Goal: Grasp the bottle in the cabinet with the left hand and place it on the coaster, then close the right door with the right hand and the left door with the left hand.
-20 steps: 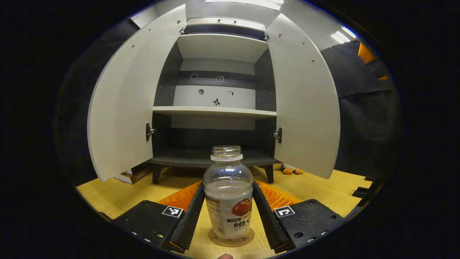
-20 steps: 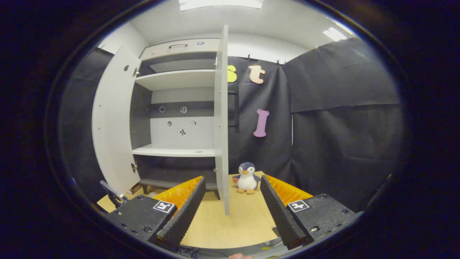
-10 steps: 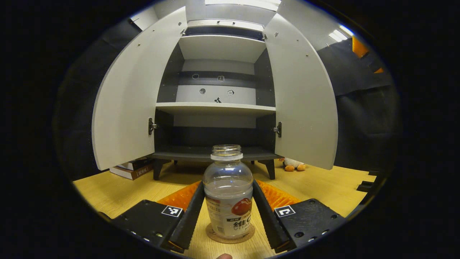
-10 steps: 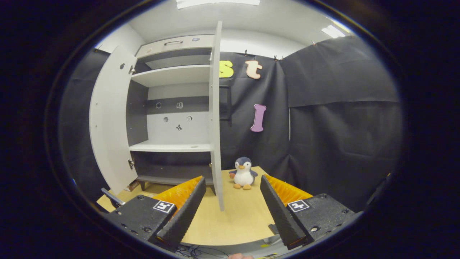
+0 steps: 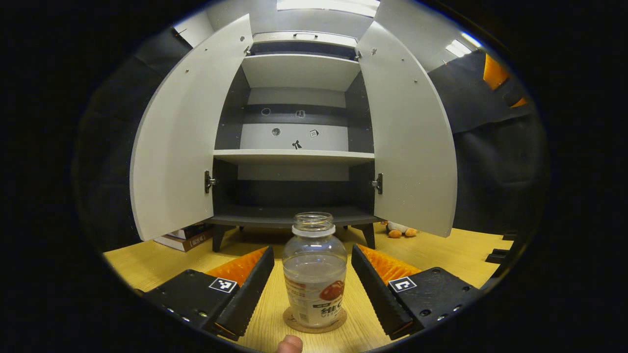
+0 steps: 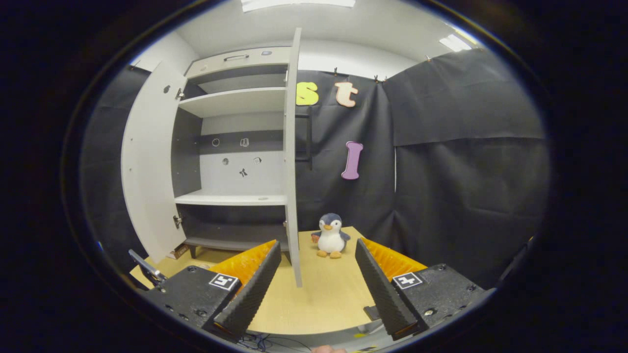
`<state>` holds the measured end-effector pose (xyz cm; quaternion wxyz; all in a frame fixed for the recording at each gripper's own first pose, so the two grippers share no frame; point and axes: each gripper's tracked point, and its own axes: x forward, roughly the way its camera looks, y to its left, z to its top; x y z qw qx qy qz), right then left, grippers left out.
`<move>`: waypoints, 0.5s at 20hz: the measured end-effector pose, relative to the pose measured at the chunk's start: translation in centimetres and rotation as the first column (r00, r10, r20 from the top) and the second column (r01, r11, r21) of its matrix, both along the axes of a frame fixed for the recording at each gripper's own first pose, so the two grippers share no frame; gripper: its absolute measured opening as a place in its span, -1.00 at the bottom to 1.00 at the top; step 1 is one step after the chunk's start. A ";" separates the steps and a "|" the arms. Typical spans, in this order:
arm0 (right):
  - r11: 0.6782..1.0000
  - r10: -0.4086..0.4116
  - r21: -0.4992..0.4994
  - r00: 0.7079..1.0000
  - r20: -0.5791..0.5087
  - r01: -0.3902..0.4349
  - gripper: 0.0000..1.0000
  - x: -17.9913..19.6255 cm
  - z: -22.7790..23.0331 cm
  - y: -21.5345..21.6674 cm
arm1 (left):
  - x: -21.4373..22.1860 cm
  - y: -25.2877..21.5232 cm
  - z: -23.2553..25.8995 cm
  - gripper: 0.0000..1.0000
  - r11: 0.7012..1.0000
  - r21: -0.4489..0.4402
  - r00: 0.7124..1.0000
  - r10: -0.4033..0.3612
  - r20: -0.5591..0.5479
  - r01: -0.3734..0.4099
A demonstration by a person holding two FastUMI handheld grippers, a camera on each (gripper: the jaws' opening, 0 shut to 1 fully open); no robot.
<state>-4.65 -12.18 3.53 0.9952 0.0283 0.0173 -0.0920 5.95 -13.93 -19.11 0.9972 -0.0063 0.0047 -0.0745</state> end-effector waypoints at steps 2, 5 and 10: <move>1.000 0.005 0.009 1.000 0.000 -0.005 0.98 0.0 -0.2 0.1 | -0.4 0.5 1.4 0.92 1.000 -0.013 1.000 0.010 0.012 -0.010; 1.000 0.016 0.021 1.000 0.009 -0.016 0.98 0.2 -0.4 0.3 | -1.1 1.5 4.4 0.92 0.999 -0.029 0.999 0.016 0.031 -0.015; 0.999 0.040 0.005 0.997 0.065 -0.040 0.99 1.2 0.9 0.3 | -2.1 3.1 9.3 0.90 0.999 -0.050 1.000 0.008 0.013 -0.007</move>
